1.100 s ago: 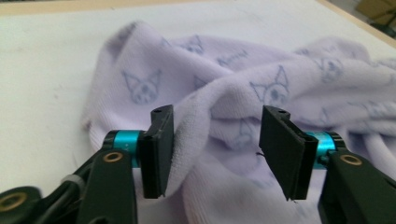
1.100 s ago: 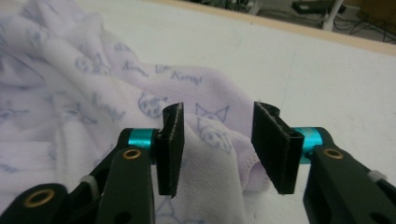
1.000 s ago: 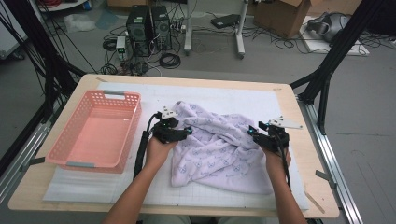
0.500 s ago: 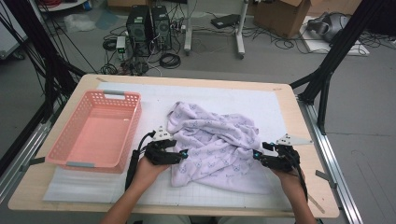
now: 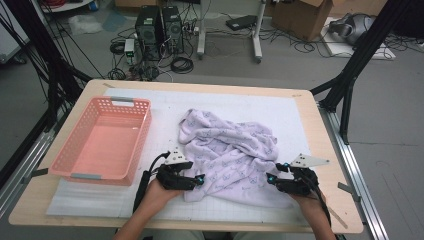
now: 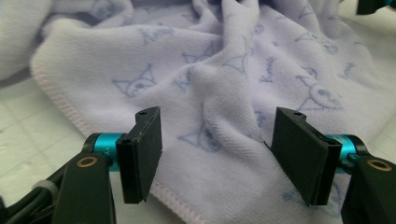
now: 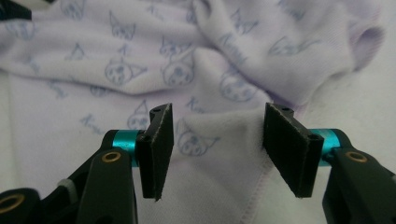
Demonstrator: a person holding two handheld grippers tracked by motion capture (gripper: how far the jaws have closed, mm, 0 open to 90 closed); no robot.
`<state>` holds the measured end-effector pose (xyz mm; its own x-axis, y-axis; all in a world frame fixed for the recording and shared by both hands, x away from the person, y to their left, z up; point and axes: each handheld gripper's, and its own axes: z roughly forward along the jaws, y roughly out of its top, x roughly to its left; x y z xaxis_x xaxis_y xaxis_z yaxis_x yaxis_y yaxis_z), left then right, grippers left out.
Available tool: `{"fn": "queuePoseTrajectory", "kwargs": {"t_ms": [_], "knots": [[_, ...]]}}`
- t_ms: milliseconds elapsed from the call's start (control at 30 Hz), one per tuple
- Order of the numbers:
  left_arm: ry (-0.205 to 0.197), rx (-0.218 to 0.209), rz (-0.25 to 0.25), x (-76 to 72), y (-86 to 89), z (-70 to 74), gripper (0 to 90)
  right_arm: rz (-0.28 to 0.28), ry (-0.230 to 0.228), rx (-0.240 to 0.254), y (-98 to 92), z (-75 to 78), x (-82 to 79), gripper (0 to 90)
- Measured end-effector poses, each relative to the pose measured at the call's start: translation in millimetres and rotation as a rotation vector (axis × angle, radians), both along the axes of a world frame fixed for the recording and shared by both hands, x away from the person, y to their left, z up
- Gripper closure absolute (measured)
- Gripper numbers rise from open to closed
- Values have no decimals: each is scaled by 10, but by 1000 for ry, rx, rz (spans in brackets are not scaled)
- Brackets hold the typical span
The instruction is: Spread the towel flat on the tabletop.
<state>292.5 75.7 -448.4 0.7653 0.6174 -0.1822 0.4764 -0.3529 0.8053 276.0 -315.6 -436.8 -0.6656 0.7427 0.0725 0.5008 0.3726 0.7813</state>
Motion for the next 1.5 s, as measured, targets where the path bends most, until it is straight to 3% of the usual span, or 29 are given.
{"fn": "queuePoseTrajectory", "kwargs": {"t_ms": [67,133,200,300,400,467,567,867,967,1033,1100,1133,1167,1200,1300,1500], "knots": [[2,32,-11,-4,-42,-19,362,0,9,-45,39,-53,20,469],[-31,68,-9,-27,-82,-20,432,-17,20,-50,63,-87,35,511],[-49,81,-11,-38,-91,-20,572,-41,11,-74,75,-82,48,640],[-54,70,-5,-23,-76,-12,800,-71,9,-98,50,-64,62,833],[-65,32,47,40,-6,35,830,-80,18,-62,5,-63,91,855],[-66,-18,86,103,65,85,829,-89,-1,-50,-4,-45,108,859],[-82,-57,146,203,147,137,836,-111,-41,-14,-9,8,160,861],[-121,-49,291,666,156,210,840,-219,-131,-9,-7,81,397,861],[-125,-42,313,786,128,229,840,-265,-129,-23,-23,82,481,863],[-147,-49,335,826,122,194,842,-286,-129,-33,-34,69,521,866],[-116,-57,352,854,125,150,821,-304,-134,-44,-36,62,538,866],[-99,-57,363,858,125,140,762,-309,-135,-48,-35,56,543,863],[-75,-68,373,856,131,138,649,-314,-126,-45,-30,49,546,848],[-55,-78,365,844,146,147,564,-311,-116,-39,-29,44,544,791],[-99,-71,332,731,182,199,474,-293,-122,-26,-27,73,486,669],[-143,-46,236,445,278,226,446,-223,-152,-5,-3,138,291,598]]}}
